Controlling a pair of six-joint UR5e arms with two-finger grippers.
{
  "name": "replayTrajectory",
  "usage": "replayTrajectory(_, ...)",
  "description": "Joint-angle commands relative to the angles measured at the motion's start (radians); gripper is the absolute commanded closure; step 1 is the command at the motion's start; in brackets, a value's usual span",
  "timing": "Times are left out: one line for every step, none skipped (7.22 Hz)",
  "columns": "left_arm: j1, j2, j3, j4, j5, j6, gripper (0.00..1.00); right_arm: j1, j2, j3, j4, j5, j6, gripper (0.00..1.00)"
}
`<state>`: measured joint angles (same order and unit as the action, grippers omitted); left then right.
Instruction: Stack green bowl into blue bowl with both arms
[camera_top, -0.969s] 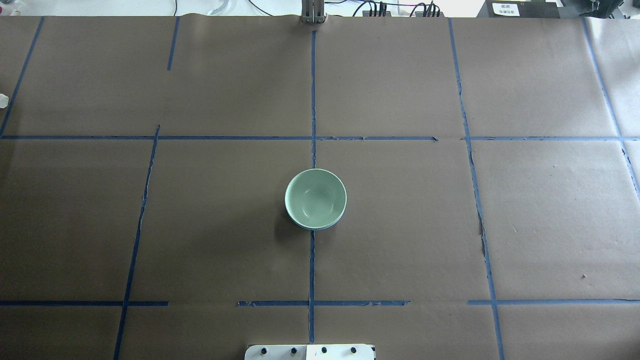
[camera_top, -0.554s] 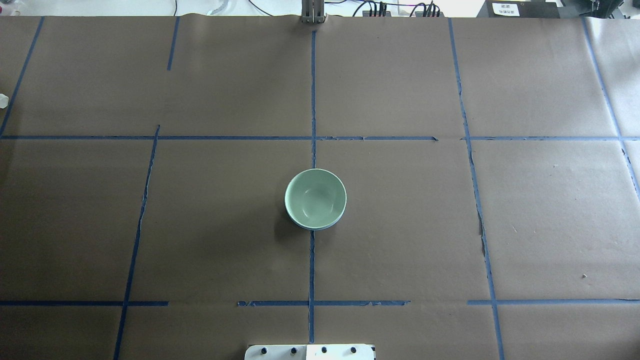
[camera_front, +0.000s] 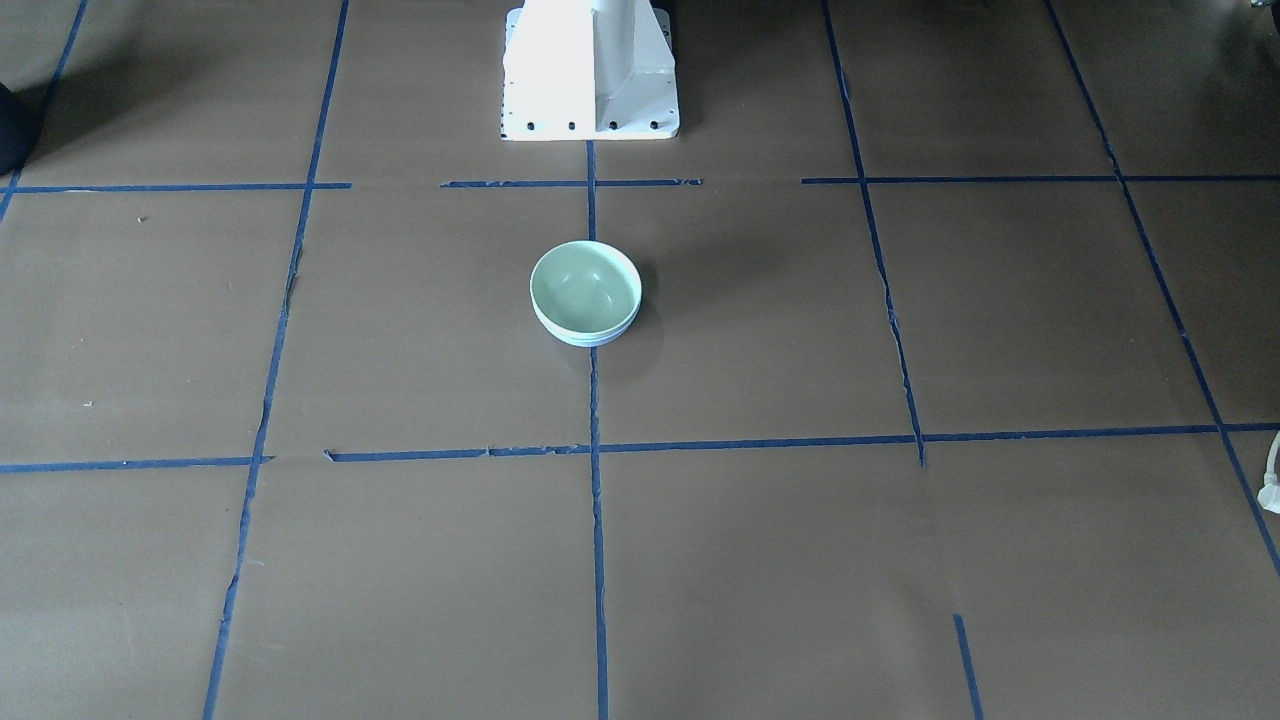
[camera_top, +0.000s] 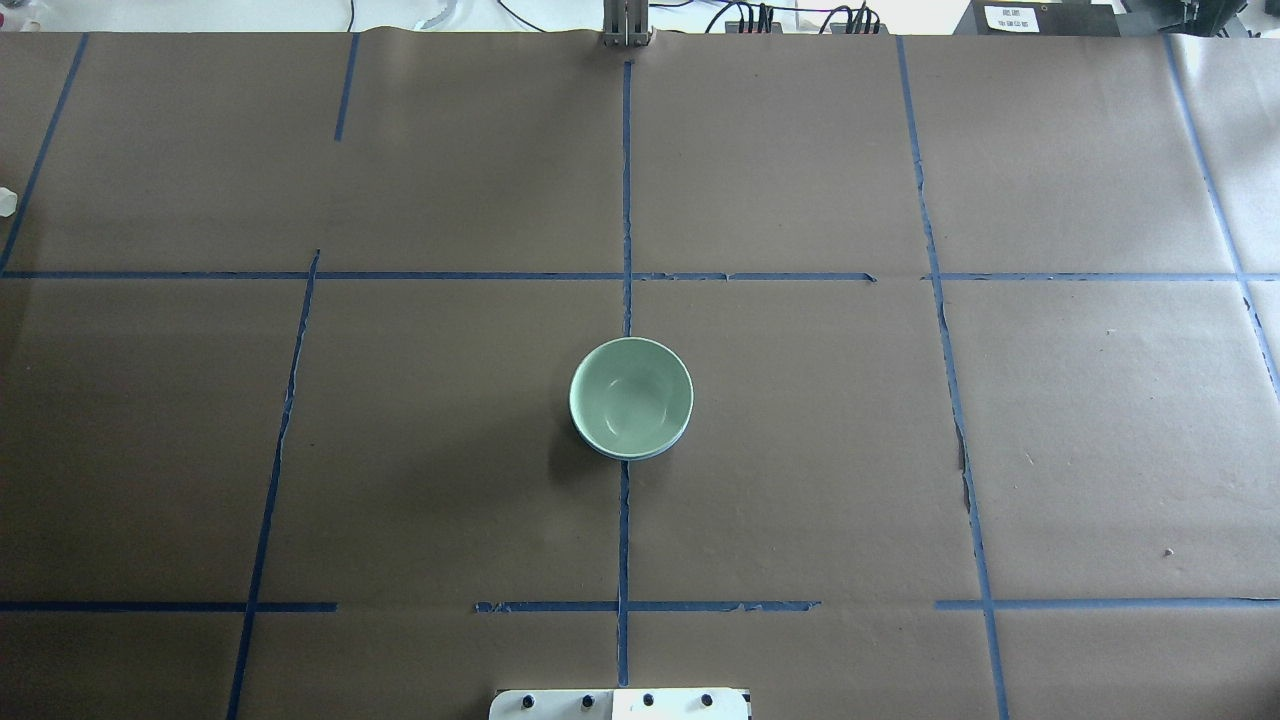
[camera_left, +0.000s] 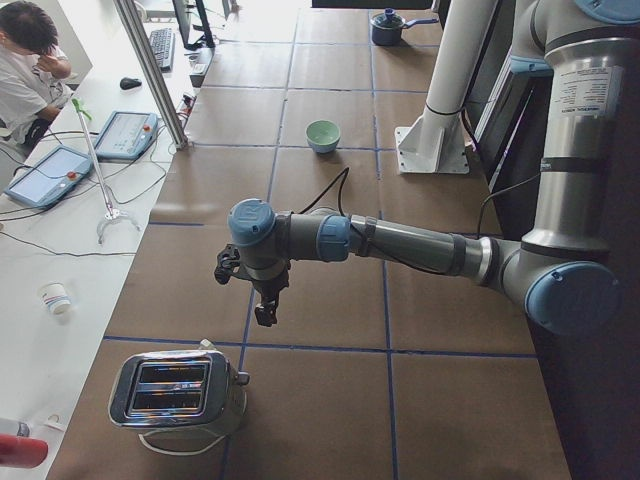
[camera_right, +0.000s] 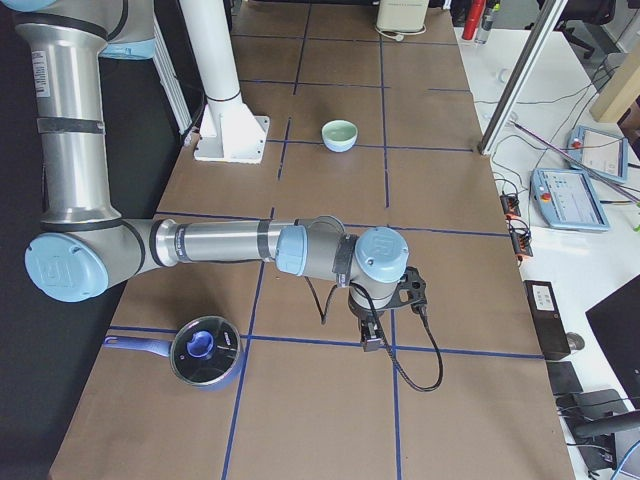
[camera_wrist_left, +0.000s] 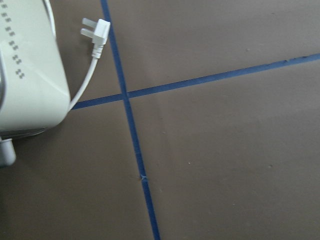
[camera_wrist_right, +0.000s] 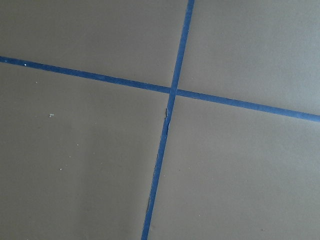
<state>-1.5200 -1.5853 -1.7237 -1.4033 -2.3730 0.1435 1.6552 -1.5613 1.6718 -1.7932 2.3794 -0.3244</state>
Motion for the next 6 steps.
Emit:
replayTrajectory(0.000,0.005,0.000,0.014,-0.022,-0.034,0.00,-0.029,-0.008,0.054,-0.090,-0.003,0.010,0.00)
replayTrajectory(0.000,0.033,-0.004,-0.003,-0.025,-0.029,0.00,-0.069,-0.017,0.054,-0.088,-0.031,0.030,0.00)
replayTrajectory(0.000,0.042,-0.002,-0.012,-0.025,-0.025,0.00,-0.086,-0.058,0.054,-0.057,-0.043,0.037,0.00)
replayTrajectory(0.000,0.042,0.001,-0.011,-0.022,-0.025,0.00,-0.086,-0.083,0.048,0.053,-0.045,0.044,0.00)
replayTrajectory(0.000,0.053,0.003,-0.013,-0.020,-0.024,0.00,-0.090,-0.092,0.049,0.095,-0.043,0.051,0.00)
replayTrajectory(0.000,0.056,0.012,-0.011,-0.023,-0.024,0.00,-0.091,-0.091,0.069,0.097,-0.036,0.063,0.00)
